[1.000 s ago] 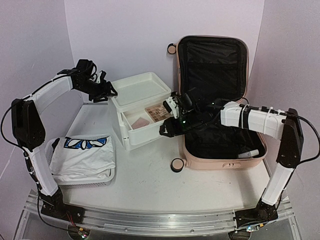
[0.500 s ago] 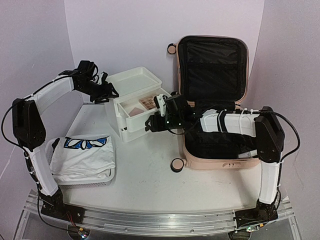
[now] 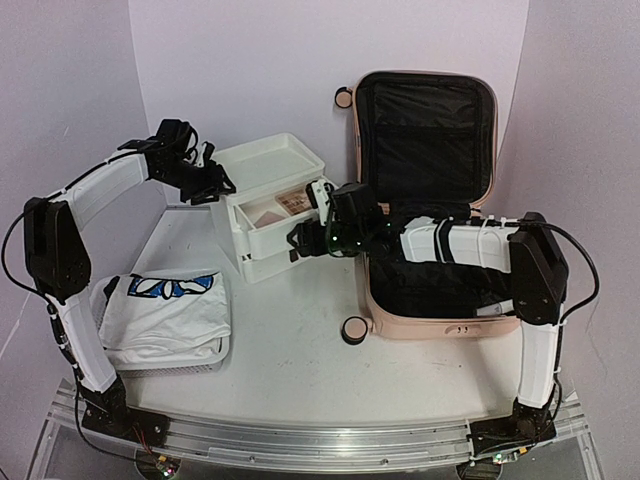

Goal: Open, take out, and arrange the luggage

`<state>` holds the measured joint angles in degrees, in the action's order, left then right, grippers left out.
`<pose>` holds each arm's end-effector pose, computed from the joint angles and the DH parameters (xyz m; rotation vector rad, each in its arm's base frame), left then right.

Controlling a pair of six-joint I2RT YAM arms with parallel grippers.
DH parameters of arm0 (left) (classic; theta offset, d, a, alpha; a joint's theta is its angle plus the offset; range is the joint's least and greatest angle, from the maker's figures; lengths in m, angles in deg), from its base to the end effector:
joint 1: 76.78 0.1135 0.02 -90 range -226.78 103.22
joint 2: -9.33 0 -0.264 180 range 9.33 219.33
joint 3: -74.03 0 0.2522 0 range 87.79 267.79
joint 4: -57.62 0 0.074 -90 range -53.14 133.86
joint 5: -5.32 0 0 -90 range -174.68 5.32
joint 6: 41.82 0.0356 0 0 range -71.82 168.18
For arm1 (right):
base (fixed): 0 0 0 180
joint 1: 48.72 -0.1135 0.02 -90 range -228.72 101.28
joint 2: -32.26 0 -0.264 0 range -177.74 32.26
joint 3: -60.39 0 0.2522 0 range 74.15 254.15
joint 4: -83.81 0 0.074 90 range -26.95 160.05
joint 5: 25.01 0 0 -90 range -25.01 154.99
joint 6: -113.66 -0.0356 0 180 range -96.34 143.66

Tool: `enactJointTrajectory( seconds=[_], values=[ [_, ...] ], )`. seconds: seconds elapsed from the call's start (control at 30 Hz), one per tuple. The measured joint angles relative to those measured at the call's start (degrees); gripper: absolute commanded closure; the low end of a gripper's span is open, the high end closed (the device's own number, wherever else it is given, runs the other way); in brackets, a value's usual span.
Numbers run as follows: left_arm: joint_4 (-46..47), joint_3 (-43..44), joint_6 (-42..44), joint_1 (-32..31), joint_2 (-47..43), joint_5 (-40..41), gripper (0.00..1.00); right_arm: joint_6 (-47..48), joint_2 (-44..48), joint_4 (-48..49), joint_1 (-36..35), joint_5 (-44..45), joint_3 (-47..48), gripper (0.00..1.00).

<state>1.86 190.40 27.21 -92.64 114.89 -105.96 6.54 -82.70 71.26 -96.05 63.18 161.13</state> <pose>0.3951 -0.1257 0.3394 0.0800 2.4118 -0.7440 0.3202 0.3491 0.2415 -0.5719 2.0399 0.7237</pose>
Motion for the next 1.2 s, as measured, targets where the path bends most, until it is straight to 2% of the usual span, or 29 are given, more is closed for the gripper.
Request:
enactJointTrajectory(
  seconds=[0.27, 0.57, 0.7, 0.87, 1.03, 1.2],
  values=[
    [0.6, 0.1, -1.6, -1.3, -0.4, 4.0, 0.61, 4.5, -6.4, 0.7, 0.0, 1.7, 8.5, 0.27],
    [0.6, 0.4, -1.3, -1.7, -0.4, 4.6, 0.64, 6.7, -18.3, 3.5, 0.0, 5.7, 23.6, 0.26],
    [0.6, 0.4, -1.3, -1.7, -0.4, 4.5, 0.64, 7.5, -22.1, 3.5, 0.0, 7.1, 29.2, 0.23],
    [1.6, 0.4, -1.2, -1.6, -0.4, 5.0, 0.64, 8.6, -24.8, 0.7, -0.4, 9.0, 34.4, 0.17],
    [1.6, 0.4, -0.3, -1.6, -0.4, 4.9, 0.64, 9.2, -25.0, -1.8, -0.5, 9.2, 35.0, 0.12],
    [1.6, 0.4, 0.3, -1.6, -0.4, 4.9, 0.63, 8.0, -21.2, -14.3, -0.3, 10.3, 31.9, 0.02]
  ],
)
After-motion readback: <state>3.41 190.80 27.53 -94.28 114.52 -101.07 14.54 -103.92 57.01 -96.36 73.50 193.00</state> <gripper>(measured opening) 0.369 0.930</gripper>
